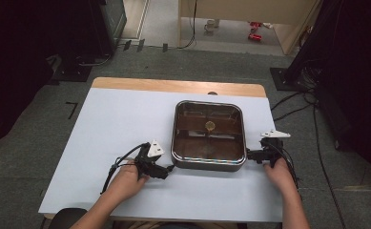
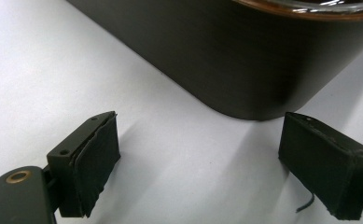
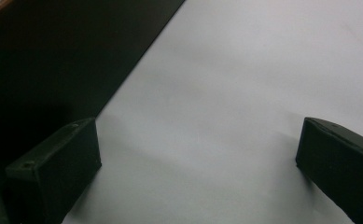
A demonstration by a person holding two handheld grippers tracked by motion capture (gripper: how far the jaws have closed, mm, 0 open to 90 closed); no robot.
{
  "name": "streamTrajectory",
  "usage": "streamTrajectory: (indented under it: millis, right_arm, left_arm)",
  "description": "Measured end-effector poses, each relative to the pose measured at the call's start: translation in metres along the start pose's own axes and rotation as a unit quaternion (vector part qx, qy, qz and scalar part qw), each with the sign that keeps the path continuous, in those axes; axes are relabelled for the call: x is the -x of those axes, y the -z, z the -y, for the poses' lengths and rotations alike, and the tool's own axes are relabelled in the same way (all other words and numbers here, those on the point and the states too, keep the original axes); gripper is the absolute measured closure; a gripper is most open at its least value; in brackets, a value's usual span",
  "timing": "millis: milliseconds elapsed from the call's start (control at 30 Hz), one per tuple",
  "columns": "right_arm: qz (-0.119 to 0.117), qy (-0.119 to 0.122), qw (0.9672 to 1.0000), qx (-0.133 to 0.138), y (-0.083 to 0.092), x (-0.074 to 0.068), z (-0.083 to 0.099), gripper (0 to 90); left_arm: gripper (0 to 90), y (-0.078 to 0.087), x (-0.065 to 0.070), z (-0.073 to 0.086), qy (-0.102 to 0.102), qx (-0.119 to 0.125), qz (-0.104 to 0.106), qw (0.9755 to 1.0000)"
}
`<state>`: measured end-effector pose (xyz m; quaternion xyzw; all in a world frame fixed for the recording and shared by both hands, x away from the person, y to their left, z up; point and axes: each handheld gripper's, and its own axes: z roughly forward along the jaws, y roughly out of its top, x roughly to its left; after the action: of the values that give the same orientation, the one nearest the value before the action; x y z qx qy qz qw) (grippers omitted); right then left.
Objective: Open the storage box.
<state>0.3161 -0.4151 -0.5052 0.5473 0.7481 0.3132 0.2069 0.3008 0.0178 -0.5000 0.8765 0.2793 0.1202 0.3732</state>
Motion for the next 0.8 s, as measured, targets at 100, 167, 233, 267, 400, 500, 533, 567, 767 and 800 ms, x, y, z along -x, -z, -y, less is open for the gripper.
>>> streamTrajectory:
  millis: [100, 167, 233, 267, 400, 500, 533, 567, 767, 800]
  right_arm:
    - [0.0, 0.0, 1.0, 0.0, 0.0, -0.0001, 0.0, 0.0]
    - [0.0, 0.0, 1.0, 0.0, 0.0, -0.0001, 0.0, 0.0]
    - [0.001, 0.0, 1.0, 0.0, 0.0001, -0.0002, 0.0, 0.0]
    - [0.001, 0.0, 1.0, 0.0, 0.0001, -0.0002, 0.0001, 0.0]
    - [0.001, 0.001, 1.0, 0.0, 0.0001, -0.0001, 0.0001, 0.0]
    - [0.001, 0.001, 1.0, 0.001, 0.0001, -0.0002, 0.0002, 0.0]
    - [0.001, 0.001, 1.0, 0.001, 0.0001, -0.0002, 0.0002, 0.0]
    - [0.001, 0.001, 1.0, 0.001, 0.0001, -0.0002, 0.0002, 0.0]
    - [0.001, 0.001, 1.0, 0.001, 0.0001, -0.0003, 0.0002, 0.0]
    - [0.001, 0.001, 1.0, 0.001, 0.0001, -0.0002, 0.0002, 0.0]
  left_arm:
    - [12.0, 0.0, 0.0001, 0.0, -0.001, 0.0, 0.0, 1.0]
    - [12.0, 0.0, 0.0, -0.0001, -0.001, 0.0, 0.0, 1.0]
    - [12.0, 0.0, 0.0, -0.0001, -0.001, -0.001, 0.0, 1.0]
    - [12.0, -0.0001, 0.0001, -0.0002, 0.0, 0.0, 0.0, 1.0]
    - [11.0, -0.0009, 0.0005, -0.0008, -0.001, -0.002, -0.004, 1.0]
    - [9.0, -0.0012, 0.0006, -0.0012, 0.001, -0.004, -0.007, 1.0]
    - [9.0, -0.0012, 0.0006, -0.0013, 0.002, -0.004, -0.007, 1.0]
    - [9.0, -0.0013, 0.0008, -0.0014, 0.003, -0.004, -0.007, 1.0]
    - [8.9, -0.0016, 0.0008, -0.0024, 0.004, -0.008, -0.007, 0.9999]
    - [8.8, -0.0017, 0.0007, -0.0023, 0.004, -0.007, -0.007, 0.9999]
